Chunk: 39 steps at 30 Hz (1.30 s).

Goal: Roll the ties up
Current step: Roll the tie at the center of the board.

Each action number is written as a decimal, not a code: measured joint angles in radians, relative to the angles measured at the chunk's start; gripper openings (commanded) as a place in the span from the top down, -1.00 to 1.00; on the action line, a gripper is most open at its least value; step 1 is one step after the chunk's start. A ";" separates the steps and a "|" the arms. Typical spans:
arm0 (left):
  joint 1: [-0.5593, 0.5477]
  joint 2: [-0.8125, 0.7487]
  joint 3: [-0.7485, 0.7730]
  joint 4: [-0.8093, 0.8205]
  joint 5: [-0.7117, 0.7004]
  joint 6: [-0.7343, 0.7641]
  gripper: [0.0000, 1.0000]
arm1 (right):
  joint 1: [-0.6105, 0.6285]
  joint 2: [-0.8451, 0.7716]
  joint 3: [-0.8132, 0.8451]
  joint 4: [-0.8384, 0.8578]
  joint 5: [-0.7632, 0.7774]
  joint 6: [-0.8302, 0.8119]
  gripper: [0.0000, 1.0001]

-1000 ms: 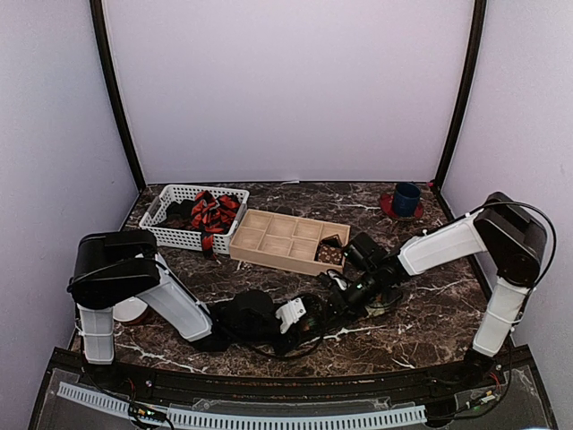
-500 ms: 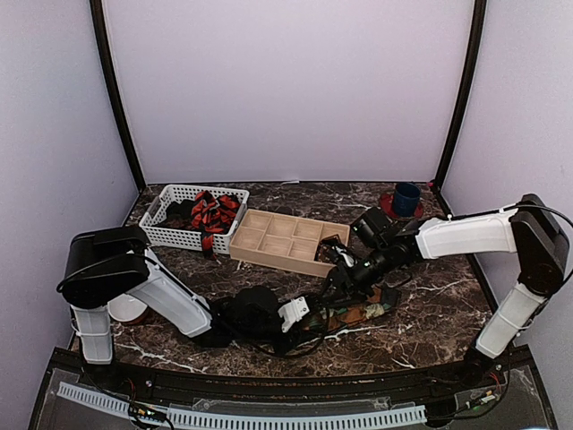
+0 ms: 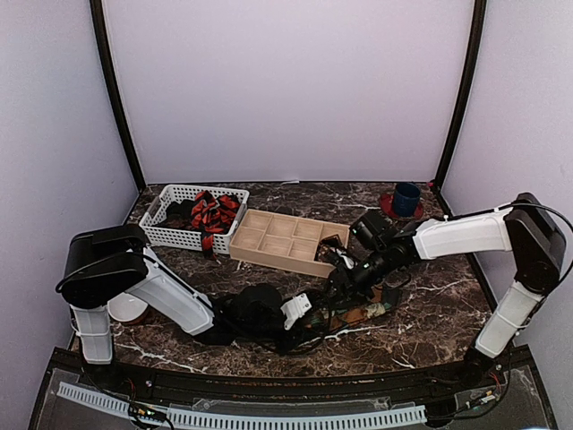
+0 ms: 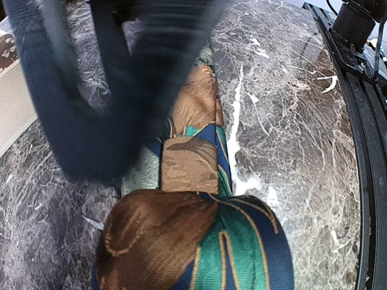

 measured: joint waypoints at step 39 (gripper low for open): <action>-0.004 -0.063 0.017 -0.168 -0.010 0.001 0.34 | 0.072 0.010 -0.059 0.143 -0.079 0.080 -0.02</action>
